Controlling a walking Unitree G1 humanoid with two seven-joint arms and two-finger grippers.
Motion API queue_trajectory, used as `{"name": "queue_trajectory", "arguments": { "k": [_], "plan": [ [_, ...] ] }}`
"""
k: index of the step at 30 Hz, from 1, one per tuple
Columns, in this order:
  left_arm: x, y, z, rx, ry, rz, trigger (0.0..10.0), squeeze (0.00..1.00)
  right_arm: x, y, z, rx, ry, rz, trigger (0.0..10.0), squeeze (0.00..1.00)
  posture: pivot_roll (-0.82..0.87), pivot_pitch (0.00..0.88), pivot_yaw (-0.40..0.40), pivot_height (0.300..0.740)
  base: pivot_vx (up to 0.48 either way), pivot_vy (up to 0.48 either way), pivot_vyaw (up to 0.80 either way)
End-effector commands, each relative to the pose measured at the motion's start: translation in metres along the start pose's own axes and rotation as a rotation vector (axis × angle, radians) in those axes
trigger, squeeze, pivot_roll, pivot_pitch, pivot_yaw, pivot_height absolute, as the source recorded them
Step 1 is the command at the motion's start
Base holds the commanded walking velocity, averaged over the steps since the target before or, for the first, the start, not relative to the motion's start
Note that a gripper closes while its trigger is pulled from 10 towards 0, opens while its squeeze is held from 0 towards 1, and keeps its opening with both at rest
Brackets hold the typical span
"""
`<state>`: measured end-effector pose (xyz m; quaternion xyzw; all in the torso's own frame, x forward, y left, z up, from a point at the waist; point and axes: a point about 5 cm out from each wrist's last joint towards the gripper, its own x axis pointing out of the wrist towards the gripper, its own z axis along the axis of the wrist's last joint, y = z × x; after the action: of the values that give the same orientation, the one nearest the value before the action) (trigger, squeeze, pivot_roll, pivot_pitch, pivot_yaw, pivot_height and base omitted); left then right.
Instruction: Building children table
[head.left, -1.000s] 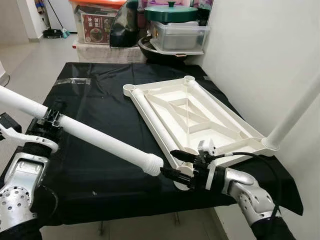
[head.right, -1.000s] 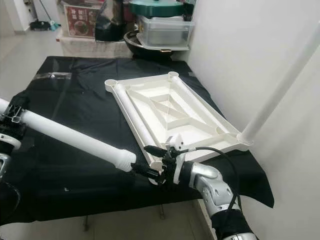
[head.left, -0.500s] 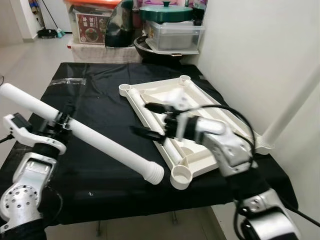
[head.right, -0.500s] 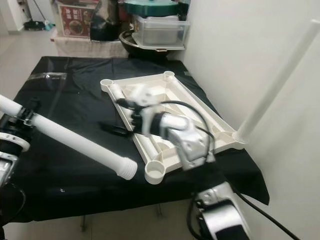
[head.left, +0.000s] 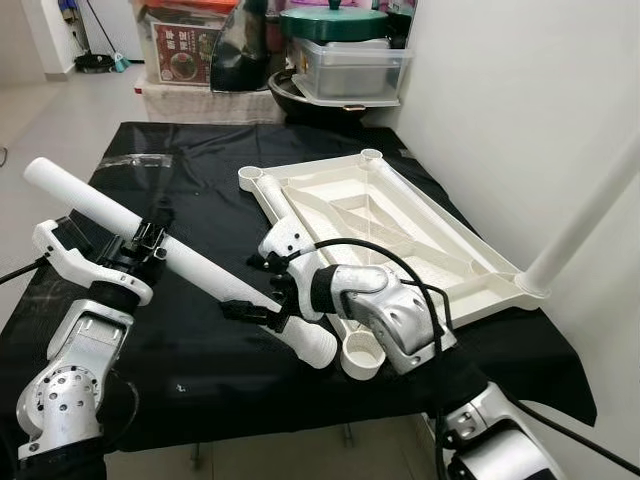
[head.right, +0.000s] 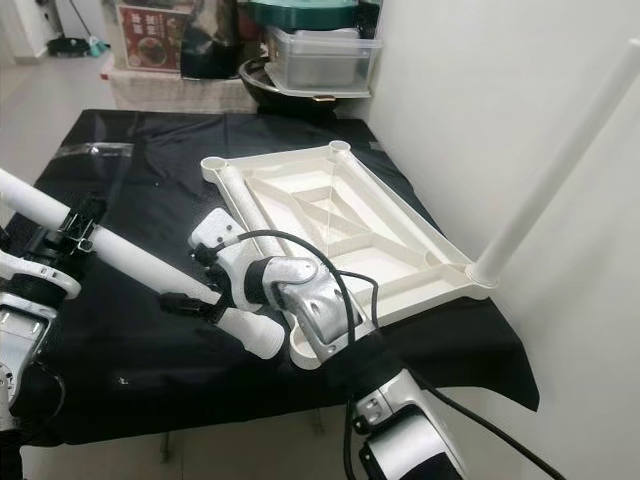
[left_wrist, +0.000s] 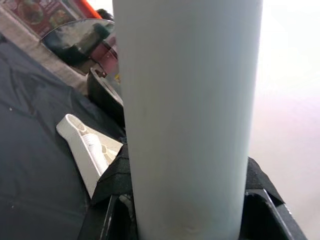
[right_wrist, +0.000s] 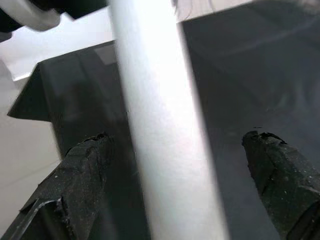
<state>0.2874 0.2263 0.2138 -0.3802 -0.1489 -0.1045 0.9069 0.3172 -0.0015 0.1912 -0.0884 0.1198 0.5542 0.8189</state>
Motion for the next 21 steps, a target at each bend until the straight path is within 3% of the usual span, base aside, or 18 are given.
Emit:
{"name": "queue_trajectory", "arguments": {
  "k": [1,4,12,16,17,18,19,20,21],
  "plan": [
    [-0.001,0.000,-0.009,0.029,0.041,0.010,10.0,0.00,0.002,0.003,0.002,0.007,0.011,0.014,10.0,0.00,0.11,0.000,-0.106,0.740,0.000,0.000,0.00],
    [0.000,-0.003,-0.012,0.047,0.049,0.000,10.0,0.00,0.008,0.010,0.007,-0.005,0.015,0.043,10.0,0.00,0.11,0.000,-0.109,0.740,0.000,0.000,0.00],
    [0.005,-0.014,-0.017,0.092,0.068,-0.045,10.0,0.00,0.043,0.035,0.002,-0.068,0.135,0.077,10.0,0.00,0.10,0.000,-0.114,0.740,0.000,0.000,0.00],
    [0.006,-0.016,-0.019,0.095,0.076,-0.054,10.0,0.00,0.047,0.042,-0.001,-0.116,0.174,0.120,10.0,0.00,0.10,0.000,-0.134,0.740,0.000,0.000,0.00],
    [0.007,-0.018,-0.021,0.097,0.078,-0.061,10.0,0.00,0.049,0.047,-0.007,-0.145,0.209,0.153,8.7,0.00,0.10,0.000,-0.137,0.740,0.000,0.000,0.00],
    [0.008,-0.020,-0.022,0.099,0.080,-0.066,10.0,0.00,0.051,0.049,-0.013,-0.162,0.240,0.175,3.8,0.00,0.11,0.000,-0.141,0.740,0.000,0.000,0.00],
    [0.008,-0.020,-0.022,0.099,0.080,-0.066,10.0,0.00,0.051,0.049,-0.013,-0.162,0.240,0.175,3.8,0.00,0.11,0.000,-0.141,0.740,0.000,0.000,0.00],
    [0.008,-0.022,-0.023,0.101,0.082,-0.070,10.0,0.00,0.051,0.050,-0.018,-0.168,0.263,0.186,0.0,0.00,0.11,0.000,-0.145,0.740,0.000,0.000,0.00],
    [0.008,-0.023,-0.023,0.102,0.084,-0.072,10.0,0.00,0.051,0.049,-0.020,-0.168,0.275,0.188,0.0,0.00,0.11,0.000,-0.145,0.740,0.000,0.000,0.00]
  ]
}}
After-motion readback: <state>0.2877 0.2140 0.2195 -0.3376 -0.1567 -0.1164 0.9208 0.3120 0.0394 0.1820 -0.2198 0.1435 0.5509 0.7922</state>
